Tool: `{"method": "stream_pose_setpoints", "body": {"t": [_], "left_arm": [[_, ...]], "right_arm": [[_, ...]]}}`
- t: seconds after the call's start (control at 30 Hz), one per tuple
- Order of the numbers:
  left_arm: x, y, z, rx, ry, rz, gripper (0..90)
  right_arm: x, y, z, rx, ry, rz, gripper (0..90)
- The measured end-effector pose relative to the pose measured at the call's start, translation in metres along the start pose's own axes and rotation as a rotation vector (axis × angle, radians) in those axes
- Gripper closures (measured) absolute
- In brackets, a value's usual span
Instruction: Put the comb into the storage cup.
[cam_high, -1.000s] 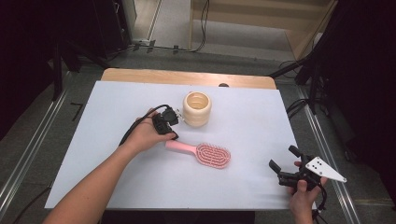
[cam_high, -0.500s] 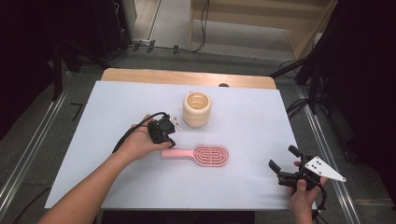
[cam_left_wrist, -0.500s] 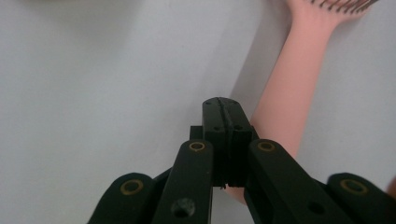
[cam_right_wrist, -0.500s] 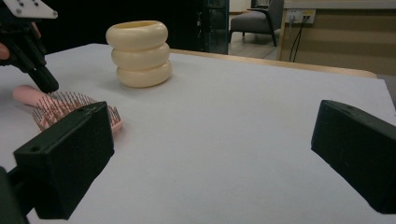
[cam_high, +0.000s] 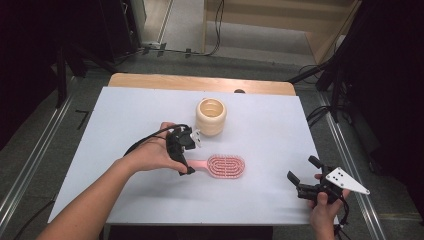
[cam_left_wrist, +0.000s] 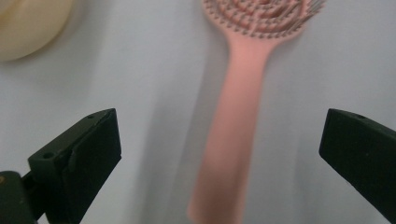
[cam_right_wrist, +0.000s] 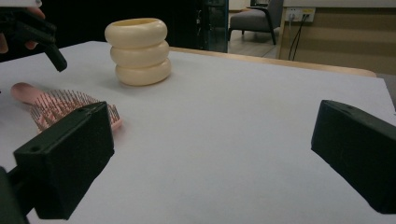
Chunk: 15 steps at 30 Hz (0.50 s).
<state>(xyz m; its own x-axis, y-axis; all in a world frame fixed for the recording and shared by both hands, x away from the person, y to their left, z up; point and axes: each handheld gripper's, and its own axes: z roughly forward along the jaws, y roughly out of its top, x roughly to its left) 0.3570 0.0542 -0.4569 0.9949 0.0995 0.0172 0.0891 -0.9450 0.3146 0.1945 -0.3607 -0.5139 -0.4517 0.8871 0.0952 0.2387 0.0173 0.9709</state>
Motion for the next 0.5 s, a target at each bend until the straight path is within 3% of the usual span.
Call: {"method": "stream_pose_setpoints", "body": {"t": [0.1, 0.17, 0.43, 0.5], "left_arm": [[-0.002, 0.004, 0.006, 0.022, -0.024, 0.017, 3.7], [-0.003, 0.006, 0.009, 0.027, -0.014, 0.023, 10.4], [-0.005, 0.015, 0.017, 0.049, -0.042, 0.035, 37.2], [-0.005, 0.017, 0.018, 0.047, -0.046, 0.039, 39.3]], "right_arm": [[0.0, 0.0, 0.0, 0.001, 0.0, 0.003, 0.0], [0.0, 0.0, 0.0, 0.0, -0.002, 0.001, 0.0], [0.0, 0.0, 0.0, 0.003, -0.002, 0.007, 0.0], [0.0, 0.0, 0.0, 0.003, -0.002, 0.007, 0.0]]}}
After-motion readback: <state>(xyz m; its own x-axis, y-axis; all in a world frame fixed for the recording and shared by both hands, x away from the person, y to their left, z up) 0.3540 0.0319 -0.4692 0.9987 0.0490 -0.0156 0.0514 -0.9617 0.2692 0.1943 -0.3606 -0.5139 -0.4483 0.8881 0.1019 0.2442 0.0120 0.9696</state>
